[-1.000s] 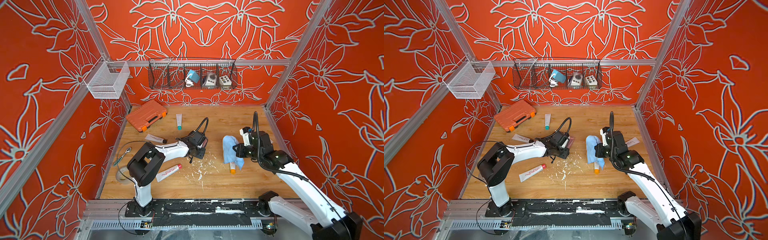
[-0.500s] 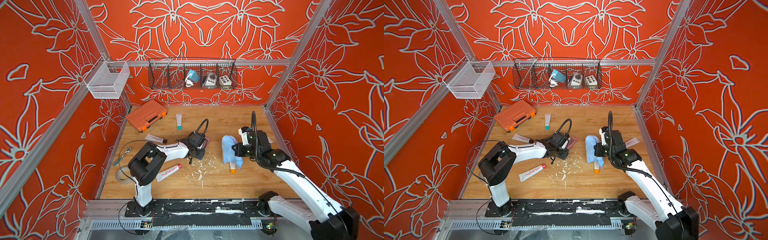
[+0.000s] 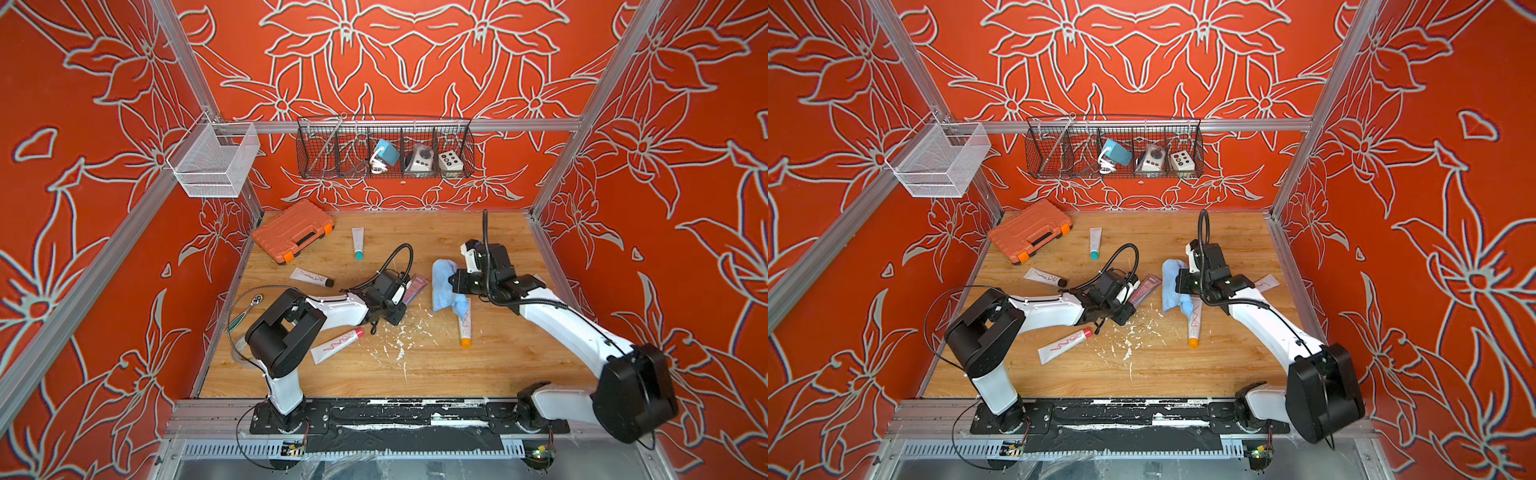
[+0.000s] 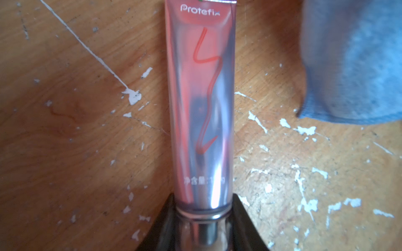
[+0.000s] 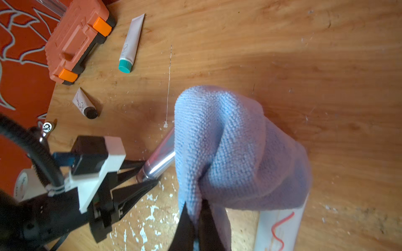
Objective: Wipe the surface of the toothpaste tube
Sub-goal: Wipe the dirt from the toothpaste tube.
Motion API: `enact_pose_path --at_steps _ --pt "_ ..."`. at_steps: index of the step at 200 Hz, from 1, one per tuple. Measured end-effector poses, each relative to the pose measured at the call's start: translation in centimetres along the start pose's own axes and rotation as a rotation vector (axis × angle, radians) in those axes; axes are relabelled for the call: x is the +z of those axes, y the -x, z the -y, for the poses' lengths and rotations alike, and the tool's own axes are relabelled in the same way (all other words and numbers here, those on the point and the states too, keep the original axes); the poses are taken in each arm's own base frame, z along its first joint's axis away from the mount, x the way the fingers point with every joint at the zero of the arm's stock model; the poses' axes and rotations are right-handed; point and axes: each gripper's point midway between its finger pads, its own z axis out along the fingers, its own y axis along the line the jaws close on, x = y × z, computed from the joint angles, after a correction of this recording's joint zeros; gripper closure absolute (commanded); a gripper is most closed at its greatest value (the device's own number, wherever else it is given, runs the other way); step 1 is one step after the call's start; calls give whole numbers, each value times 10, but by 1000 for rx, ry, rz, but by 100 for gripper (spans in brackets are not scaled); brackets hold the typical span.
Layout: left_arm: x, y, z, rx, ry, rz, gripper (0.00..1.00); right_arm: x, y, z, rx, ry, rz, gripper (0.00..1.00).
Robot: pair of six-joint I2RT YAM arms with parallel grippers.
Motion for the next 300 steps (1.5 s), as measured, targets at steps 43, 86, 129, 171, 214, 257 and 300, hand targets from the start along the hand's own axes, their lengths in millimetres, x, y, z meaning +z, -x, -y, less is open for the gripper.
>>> enact_pose_path --at_steps 43,86,129,171,214,257,300 --pt "-1 6 -10 -26 -21 3 80 43 20 -6 4 39 -8 100" --pt "2 6 -9 -27 -30 -4 66 73 21 -8 6 56 -51 100" --pt "2 8 -10 -29 -24 1 57 86 23 -15 -4 76 -70 100" --pt "2 8 -11 -32 -21 6 57 86 25 -19 -11 83 -69 100" --pt "3 5 -10 -39 -31 3 68 87 29 -25 -31 93 -61 100" --pt "3 5 -10 -39 -35 4 74 101 13 -25 -34 96 -113 100" --pt "3 5 -10 -38 -36 4 76 111 -1 -39 -53 142 -144 100"
